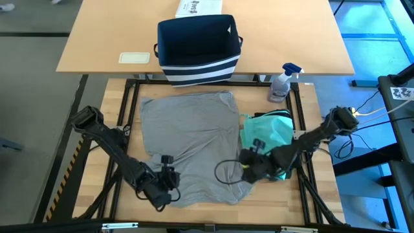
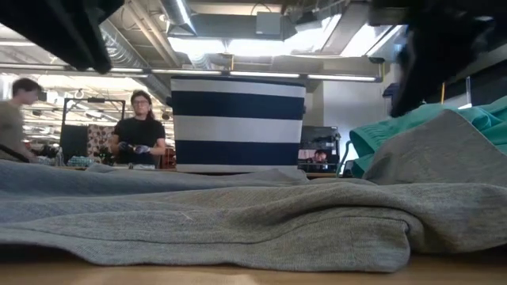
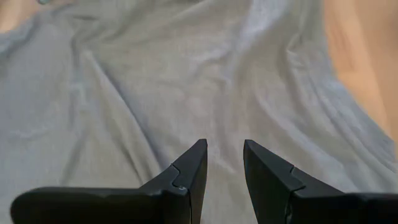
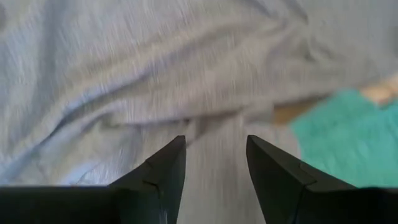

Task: Fold Laundry from Bin

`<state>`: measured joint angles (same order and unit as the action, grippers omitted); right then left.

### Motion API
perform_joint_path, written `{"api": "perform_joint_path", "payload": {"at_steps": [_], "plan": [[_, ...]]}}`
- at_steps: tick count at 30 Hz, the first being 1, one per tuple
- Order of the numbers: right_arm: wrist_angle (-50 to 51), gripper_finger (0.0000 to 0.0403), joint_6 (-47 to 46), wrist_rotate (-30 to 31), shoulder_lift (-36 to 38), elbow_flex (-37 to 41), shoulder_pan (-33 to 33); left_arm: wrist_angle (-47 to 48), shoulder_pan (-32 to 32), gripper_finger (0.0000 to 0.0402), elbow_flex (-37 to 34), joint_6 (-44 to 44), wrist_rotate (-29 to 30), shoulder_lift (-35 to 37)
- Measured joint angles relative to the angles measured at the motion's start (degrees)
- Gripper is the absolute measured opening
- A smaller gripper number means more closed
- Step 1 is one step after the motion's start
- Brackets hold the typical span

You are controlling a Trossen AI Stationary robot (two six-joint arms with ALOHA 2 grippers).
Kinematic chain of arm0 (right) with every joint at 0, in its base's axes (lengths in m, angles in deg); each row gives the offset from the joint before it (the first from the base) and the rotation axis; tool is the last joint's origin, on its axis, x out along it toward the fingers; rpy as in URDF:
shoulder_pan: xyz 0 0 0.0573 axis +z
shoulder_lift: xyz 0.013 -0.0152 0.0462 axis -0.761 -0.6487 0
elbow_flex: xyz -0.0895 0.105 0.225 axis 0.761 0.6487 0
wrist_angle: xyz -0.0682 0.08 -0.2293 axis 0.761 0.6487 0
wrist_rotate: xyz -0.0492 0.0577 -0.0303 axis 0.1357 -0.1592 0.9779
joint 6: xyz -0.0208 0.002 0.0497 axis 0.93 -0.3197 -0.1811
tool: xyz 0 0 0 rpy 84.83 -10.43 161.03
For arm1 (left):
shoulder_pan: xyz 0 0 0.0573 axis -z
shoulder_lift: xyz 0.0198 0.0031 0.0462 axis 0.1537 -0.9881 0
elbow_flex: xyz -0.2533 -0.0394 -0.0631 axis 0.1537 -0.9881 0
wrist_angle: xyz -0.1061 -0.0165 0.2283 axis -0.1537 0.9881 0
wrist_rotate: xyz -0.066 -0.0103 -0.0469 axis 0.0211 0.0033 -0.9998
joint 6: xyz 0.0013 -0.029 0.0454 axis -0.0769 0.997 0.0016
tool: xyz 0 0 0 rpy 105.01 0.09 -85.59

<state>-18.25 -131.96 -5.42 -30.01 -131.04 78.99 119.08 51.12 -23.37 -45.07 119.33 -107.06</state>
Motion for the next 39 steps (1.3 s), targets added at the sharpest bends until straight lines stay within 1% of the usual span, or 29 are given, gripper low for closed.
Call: {"api": "perform_joint_path", "payload": {"at_steps": [4, 10, 13, 16, 21, 25, 33, 39], "plan": [[4.74, 0.017, -9.22, 2.03, 0.95, 0.02, 4.01, 0.02, -1.05, 0.01, 0.0, -0.28, 0.66, 0.0], [12.93, 0.017, -24.05, 7.48, 5.99, 0.02, 8.24, 0.0, -2.86, 0.01, 0.0, -1.93, 0.79, 0.0], [16.86, 0.017, -30.66, 8.82, 7.7, 0.02, 8.88, 0.0, -3.59, 0.01, 0.0, -3.09, 0.77, 0.0], [19.89, 0.017, -34.76, 8.77, 7.98, 0.02, 8.42, 0.0, -4.05, 0.01, 0.0, -3.23, 0.77, 0.0], [20.31, 0.017, -35.74, 4.64, 7.99, 1.26, 6.15, -1.12, -4.19, 0.01, 0.0, -3.24, 0.75, -0.01], [17.93, 0.017, -34.74, 1.47, 8.3, 3.9, 4.27, -1.73, -4.17, 0.01, 0.0, -3.26, 0.7, -0.02], [6.83, 0.017, -30.4, -1.03, 13.05, 9.85, 1.93, -1.86, -4.17, 0.01, 0.0, -3.28, 0.7, -0.02], [3.59, 0.017, -28.61, -1.07, 15.7, 11.83, 1.55, -1.92, -4.19, 0.01, 0.0, -3.31, 0.7, -0.02]]}}
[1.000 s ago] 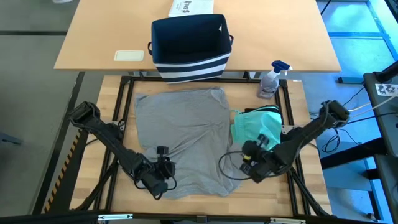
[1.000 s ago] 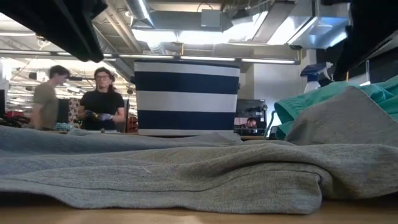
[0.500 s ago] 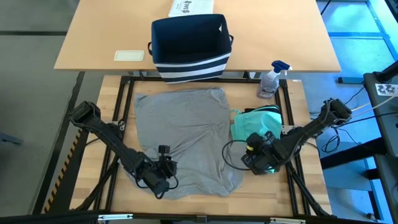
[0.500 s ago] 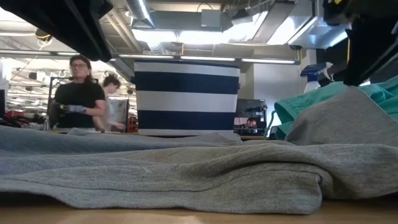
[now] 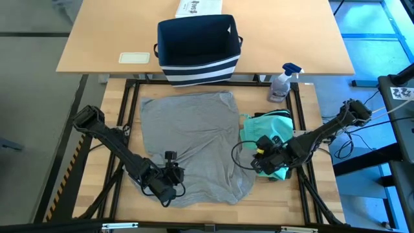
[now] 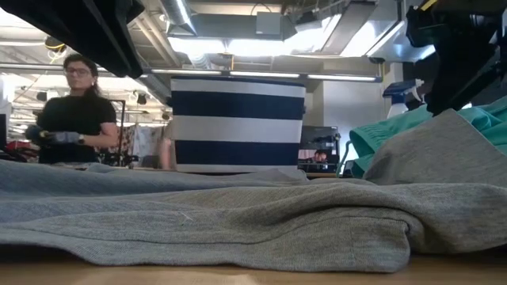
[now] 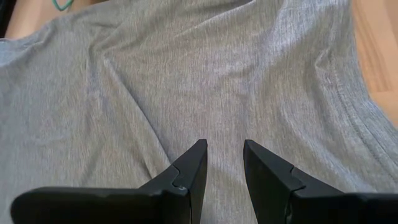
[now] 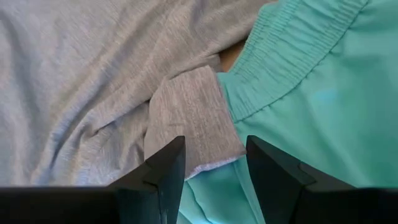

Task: Fold Laundry from Bin

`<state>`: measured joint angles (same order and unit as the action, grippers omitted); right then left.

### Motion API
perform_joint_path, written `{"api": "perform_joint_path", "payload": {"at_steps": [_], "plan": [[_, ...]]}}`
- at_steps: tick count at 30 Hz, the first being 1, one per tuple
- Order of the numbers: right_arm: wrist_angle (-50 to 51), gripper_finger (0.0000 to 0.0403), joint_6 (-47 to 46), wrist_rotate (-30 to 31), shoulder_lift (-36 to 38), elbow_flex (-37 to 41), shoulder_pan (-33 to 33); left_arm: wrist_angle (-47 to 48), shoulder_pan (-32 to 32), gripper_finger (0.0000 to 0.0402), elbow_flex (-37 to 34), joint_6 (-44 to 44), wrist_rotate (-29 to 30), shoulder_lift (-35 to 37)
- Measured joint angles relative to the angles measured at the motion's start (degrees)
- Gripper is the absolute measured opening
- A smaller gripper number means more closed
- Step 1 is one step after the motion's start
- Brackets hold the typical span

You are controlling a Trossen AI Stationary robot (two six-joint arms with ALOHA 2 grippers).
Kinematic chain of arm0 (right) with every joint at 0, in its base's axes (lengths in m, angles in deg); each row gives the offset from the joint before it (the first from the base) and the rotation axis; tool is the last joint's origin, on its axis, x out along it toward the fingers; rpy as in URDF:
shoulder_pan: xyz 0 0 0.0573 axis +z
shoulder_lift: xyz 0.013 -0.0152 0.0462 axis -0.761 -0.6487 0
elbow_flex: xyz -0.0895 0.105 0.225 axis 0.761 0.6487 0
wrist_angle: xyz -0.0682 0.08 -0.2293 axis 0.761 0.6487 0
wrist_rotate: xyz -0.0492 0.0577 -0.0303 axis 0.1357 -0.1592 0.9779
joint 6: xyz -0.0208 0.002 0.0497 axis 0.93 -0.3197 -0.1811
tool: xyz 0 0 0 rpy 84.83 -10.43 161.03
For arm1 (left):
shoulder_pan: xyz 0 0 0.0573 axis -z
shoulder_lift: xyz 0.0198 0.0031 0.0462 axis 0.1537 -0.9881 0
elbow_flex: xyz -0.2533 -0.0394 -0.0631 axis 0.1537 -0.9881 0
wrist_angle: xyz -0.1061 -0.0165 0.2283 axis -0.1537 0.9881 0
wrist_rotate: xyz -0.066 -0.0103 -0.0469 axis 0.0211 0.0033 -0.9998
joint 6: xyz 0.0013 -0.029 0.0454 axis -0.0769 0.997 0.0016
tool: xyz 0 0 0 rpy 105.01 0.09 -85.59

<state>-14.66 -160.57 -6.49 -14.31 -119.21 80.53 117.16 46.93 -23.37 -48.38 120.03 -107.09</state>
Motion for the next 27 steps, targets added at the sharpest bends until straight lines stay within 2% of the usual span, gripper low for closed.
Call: {"api": "perform_joint_path", "payload": {"at_steps": [17, 20, 25, 27], "plan": [[0.02, 0.0161, 0.02, -2.57, 0.43, 0.02, 0.09, -0.23, 0.01, 0.01, 0.0, -0.01, 0.57, 0.0], [0.04, 0.0126, 0.23, -2.19, 0.43, 0.02, 0.09, -0.33, 0.0, 0.01, 0.0, -0.01, 0.62, 0.0], [-0.05, 0.0032, 2.13, -1.74, 0.41, 0.02, 0.09, -0.57, -0.1, 0.01, 0.0, -0.01, 0.96, 0.0], [-0.09, 0.0009, 3.03, -1.08, 0.41, 0.02, 0.09, -0.57, -0.24, 0.01, 0.0, -0.01, 0.96, 0.0]]}}
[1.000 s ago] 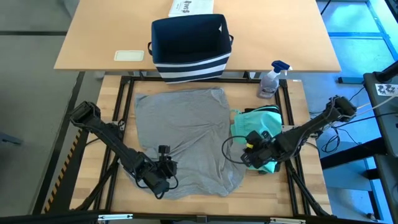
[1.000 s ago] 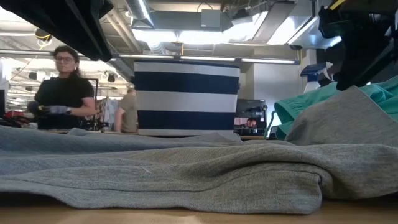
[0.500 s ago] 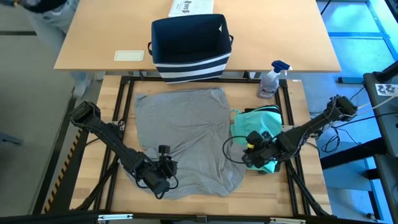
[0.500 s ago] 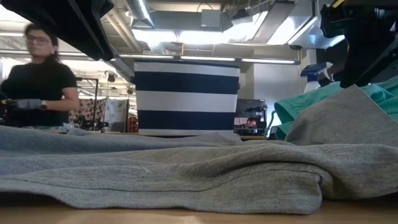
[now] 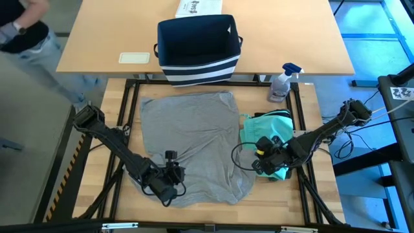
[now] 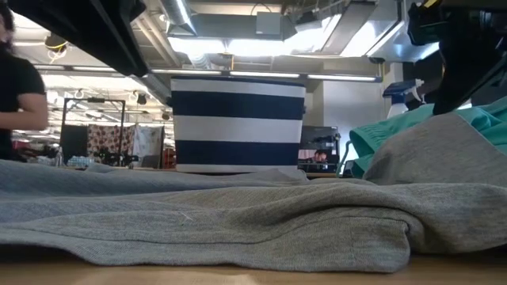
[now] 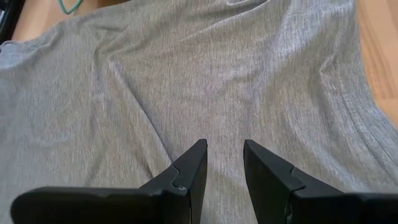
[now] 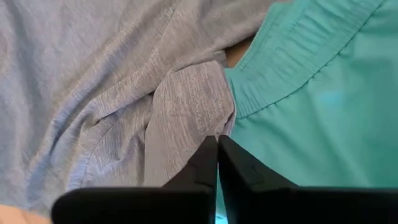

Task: Fold Laundry from Bin

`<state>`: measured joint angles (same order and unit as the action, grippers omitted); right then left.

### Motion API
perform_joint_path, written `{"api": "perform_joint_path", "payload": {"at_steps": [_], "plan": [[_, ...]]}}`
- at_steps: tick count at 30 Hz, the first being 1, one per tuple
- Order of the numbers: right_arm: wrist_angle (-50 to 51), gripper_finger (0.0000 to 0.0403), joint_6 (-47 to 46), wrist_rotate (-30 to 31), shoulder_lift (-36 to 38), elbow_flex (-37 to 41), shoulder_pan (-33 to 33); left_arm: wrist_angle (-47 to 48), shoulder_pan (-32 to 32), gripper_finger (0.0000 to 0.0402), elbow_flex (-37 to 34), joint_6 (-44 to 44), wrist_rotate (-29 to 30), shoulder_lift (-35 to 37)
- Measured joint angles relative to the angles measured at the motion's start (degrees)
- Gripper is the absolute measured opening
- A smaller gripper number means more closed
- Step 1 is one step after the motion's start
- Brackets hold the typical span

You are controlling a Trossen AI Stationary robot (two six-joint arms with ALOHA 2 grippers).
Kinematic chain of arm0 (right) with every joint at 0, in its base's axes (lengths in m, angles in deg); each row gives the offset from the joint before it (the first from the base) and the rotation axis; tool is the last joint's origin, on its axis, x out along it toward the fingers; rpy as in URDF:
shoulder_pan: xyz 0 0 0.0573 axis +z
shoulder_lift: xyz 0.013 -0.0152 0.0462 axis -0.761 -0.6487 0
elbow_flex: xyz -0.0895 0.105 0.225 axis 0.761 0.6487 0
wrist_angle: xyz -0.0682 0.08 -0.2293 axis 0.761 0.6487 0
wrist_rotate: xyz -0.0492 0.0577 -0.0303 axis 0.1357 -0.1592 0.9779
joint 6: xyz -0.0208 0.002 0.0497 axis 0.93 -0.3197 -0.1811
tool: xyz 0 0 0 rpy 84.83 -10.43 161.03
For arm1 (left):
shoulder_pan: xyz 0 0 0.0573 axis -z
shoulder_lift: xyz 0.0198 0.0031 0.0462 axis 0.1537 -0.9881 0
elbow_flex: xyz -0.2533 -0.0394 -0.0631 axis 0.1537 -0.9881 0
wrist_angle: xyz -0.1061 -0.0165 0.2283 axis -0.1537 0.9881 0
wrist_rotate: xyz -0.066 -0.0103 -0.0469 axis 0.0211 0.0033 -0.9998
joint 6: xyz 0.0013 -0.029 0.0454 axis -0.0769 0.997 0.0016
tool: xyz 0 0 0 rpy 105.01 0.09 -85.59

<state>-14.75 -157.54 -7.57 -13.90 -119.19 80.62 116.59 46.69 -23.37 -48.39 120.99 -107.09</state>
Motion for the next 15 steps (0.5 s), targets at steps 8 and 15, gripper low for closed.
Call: {"api": "perform_joint_path", "payload": {"at_steps": [8, 15], "plan": [[-0.09, 0.0004, 1.27, 2.56, 0.0, 0.0, 0.0, -0.02, -0.48, 0.01, 0.0, -0.07, -0.01, 0.0], [-2.69, 0.0002, 2.95, 3.04, 0.1, -0.04, 0.0, -0.02, -0.61, 0.01, 0.0, -0.76, -0.02, 0.0]]}}
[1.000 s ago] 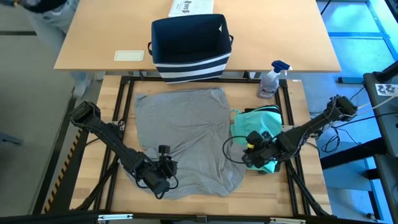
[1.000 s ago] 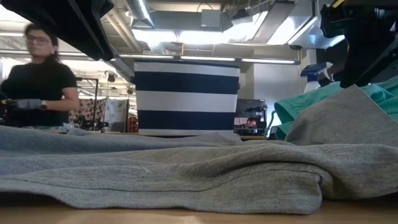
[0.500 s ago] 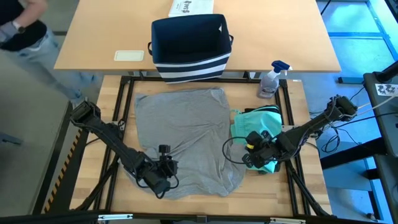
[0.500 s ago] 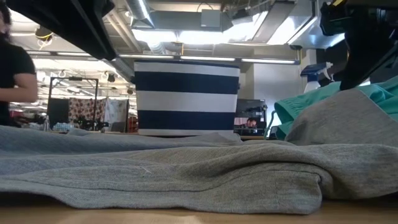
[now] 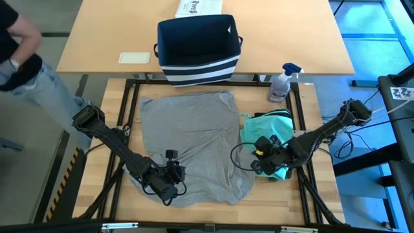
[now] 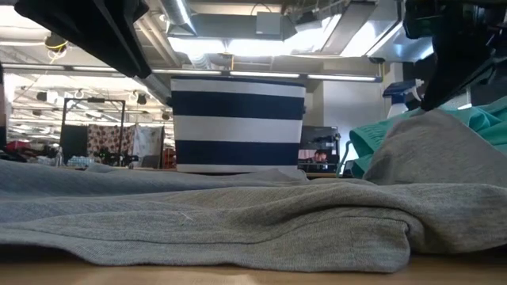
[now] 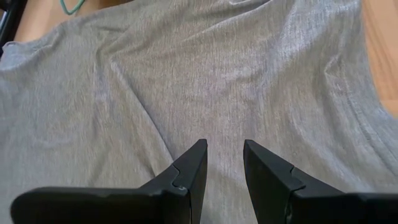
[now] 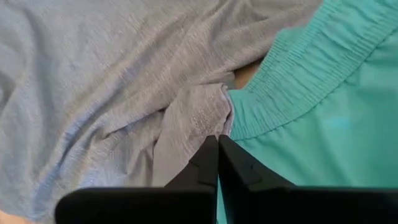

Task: Fold Laundry from Bin

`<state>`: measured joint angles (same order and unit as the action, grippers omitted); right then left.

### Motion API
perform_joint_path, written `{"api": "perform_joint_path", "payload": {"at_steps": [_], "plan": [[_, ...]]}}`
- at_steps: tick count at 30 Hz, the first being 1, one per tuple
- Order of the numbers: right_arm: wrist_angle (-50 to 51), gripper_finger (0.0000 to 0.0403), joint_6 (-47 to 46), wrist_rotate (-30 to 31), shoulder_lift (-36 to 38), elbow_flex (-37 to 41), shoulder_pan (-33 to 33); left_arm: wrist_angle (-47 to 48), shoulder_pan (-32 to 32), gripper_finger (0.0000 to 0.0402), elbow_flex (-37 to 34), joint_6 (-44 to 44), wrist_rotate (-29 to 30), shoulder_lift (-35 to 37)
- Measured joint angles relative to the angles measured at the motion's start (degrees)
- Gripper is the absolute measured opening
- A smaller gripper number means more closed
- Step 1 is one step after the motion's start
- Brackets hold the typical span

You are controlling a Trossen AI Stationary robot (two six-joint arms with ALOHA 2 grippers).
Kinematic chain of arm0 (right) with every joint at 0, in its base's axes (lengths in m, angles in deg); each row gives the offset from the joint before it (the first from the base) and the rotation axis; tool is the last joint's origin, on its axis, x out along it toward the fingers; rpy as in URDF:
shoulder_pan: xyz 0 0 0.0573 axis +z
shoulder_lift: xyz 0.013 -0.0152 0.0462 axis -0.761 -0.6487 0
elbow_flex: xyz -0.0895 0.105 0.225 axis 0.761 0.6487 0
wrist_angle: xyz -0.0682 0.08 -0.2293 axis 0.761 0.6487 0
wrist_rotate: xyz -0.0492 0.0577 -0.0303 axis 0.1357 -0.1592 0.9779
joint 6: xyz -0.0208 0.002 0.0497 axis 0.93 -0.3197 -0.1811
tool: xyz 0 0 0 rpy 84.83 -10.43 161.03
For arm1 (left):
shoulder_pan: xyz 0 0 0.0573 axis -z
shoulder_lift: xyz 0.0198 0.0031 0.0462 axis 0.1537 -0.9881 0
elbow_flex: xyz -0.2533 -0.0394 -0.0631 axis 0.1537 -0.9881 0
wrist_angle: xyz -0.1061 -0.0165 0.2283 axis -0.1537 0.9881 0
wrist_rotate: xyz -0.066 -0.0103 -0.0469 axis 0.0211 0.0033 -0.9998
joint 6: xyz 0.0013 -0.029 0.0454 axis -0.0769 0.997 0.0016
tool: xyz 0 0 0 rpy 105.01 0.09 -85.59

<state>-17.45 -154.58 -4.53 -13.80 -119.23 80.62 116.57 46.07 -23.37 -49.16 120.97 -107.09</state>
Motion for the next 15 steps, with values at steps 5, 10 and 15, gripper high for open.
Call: {"api": "perform_joint_path", "payload": {"at_steps": [5, 10, 15], "plan": [[0.03, 0.0001, 1.56, 1.49, 0.18, -2.0, 0.02, -0.14, -0.63, 0.01, 0.0, -0.66, -0.04, 0.0], [-4.77, 0.0001, 6.34, 2.45, 0.25, -3.33, 0.02, -0.37, -1.81, 0.01, 0.0, -0.8, 1.76, 0.0], [-12.11, 0.0001, 11.86, 2.15, 0.03, -3.33, 0.02, -1.57, -3.06, 0.01, 0.0, -3.24, 4.02, 0.0]]}}
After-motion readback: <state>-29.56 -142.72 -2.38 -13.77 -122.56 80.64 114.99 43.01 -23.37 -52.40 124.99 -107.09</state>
